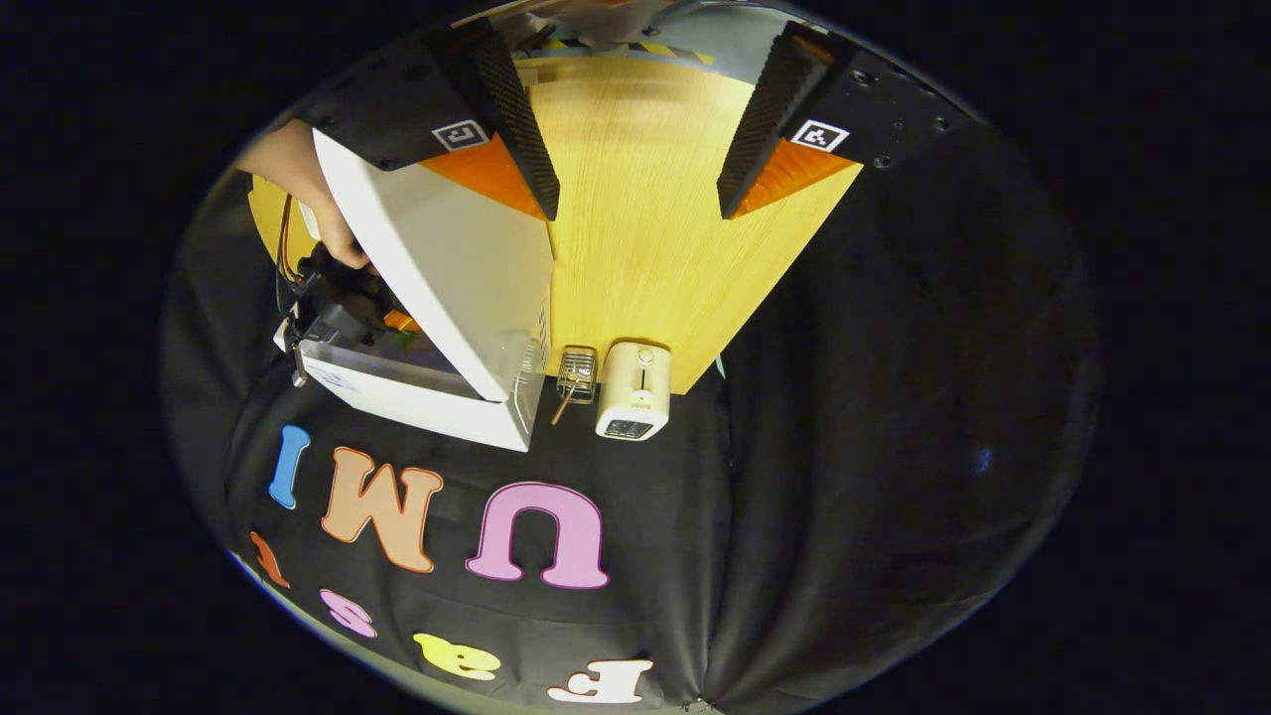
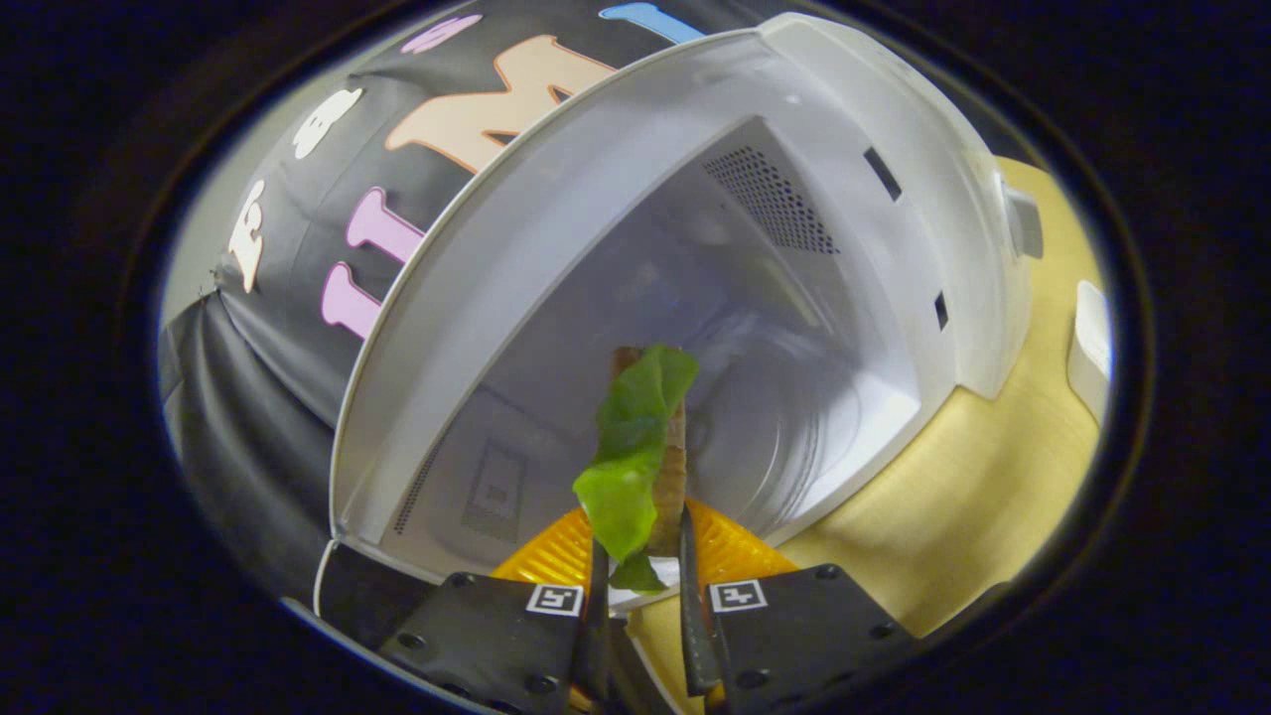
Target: Open the microwave oven with the left hand, put the food in, and close the microwave oven.
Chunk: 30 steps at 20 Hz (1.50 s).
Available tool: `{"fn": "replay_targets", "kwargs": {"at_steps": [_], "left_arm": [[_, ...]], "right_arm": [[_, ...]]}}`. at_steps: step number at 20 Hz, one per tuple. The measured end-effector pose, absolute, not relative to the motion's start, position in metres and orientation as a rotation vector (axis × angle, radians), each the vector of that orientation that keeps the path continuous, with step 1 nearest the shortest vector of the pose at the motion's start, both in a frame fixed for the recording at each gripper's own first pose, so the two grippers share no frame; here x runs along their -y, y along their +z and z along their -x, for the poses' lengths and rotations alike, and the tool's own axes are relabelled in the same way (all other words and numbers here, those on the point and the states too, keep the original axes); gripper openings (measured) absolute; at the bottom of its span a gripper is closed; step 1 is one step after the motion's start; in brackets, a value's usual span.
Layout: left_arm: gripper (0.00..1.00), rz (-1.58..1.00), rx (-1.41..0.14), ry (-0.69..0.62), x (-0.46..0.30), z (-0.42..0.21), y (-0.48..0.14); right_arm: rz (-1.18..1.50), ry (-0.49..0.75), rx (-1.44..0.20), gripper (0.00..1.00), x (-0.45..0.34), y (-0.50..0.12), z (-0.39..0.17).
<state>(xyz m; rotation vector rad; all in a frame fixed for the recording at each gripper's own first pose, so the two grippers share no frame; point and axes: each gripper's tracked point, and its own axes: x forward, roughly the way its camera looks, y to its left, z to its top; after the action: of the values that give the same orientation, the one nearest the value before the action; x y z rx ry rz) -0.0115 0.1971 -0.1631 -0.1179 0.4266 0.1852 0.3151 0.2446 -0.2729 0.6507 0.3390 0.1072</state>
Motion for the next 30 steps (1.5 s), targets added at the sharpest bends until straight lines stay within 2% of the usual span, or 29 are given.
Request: {"fn": "replay_targets", "kwargs": {"at_steps": [5, 6, 7, 8, 9, 10, 12, 14, 15, 16, 21, 22, 25, 26, 27, 28, 29, 30], "left_arm": [[0.94, 0.118, -0.444, 0.184, -0.201, 0.01, -0.167], [0.99, 0.113, -0.442, 0.184, -0.203, 0.009, -0.166], [0.99, 0.112, -0.442, 0.179, -0.202, 0.008, -0.166], [0.94, 0.115, -0.444, 0.174, -0.201, 0.008, -0.167], [0.95, 0.119, -0.446, 0.167, -0.199, 0.006, -0.166], [0.95, 0.121, -0.448, 0.16, -0.197, 0.005, -0.167], [0.94, 0.117, -0.446, 0.153, -0.196, 0.003, -0.167], [0.94, 0.115, -0.448, 0.153, -0.196, 0.003, -0.168], [0.95, 0.12, -0.451, 0.153, -0.196, 0.004, -0.17], [0.94, 0.13, -0.45, 0.153, -0.196, 0.004, -0.17], [0.94, 0.151, -0.463, 0.157, -0.193, 0.009, -0.177], [0.89, 0.148, -0.472, 0.153, -0.191, 0.01, -0.179], [0.76, 0.129, -0.489, 0.132, -0.186, 0.009, -0.183], [0.57, 0.12, -0.491, 0.122, -0.182, 0.008, -0.185], [0.47, 0.112, -0.494, 0.118, -0.18, 0.008, -0.185], [0.26, 0.114, -0.502, 0.111, -0.178, 0.008, -0.186], [0.25, 0.122, -0.51, 0.108, -0.176, 0.008, -0.187], [0.03, 0.127, -0.513, 0.111, -0.173, 0.008, -0.188]], "right_arm": [[-0.551, 0.066, -0.317, 0.34, -0.238, -0.274, -0.327], [-0.537, 0.06, -0.308, 0.35, -0.238, -0.272, -0.328], [-0.506, 0.049, -0.302, 0.42, -0.236, -0.272, -0.329], [-0.472, 0.037, -0.299, 0.34, -0.234, -0.272, -0.329], [-0.431, 0.014, -0.297, 0.35, -0.229, -0.274, -0.33], [-0.384, -0.017, -0.296, 0.5, -0.222, -0.275, -0.329], [-0.32, -0.031, -0.327, 0.71, -0.215, -0.283, -0.327], [-0.28, -0.032, -0.283, 0.92, -0.209, -0.272, -0.324], [-0.263, -0.033, -0.259, 0.91, -0.207, -0.265, -0.321], [-0.255, -0.023, -0.245, 0.99, -0.206, -0.258, -0.316], [-0.205, 0.016, -0.191, 0.99, -0.198, -0.224, -0.281], [-0.198, 0.032, -0.185, 0.91, -0.198, -0.218, -0.269], [-0.149, 0.068, -0.158, 0.91, -0.193, -0.198, -0.234], [-0.132, 0.086, -0.153, 0.91, -0.193, -0.191, -0.222], [-0.121, 0.113, -0.167, 0.91, -0.195, -0.189, -0.21], [-0.111, 0.142, -0.18, 0.91, -0.198, -0.187, -0.198], [-0.098, 0.161, -0.185, 0.91, -0.196, -0.182, -0.187], [-0.087, 0.176, -0.187, 0.91, -0.196, -0.177, -0.177]]}}
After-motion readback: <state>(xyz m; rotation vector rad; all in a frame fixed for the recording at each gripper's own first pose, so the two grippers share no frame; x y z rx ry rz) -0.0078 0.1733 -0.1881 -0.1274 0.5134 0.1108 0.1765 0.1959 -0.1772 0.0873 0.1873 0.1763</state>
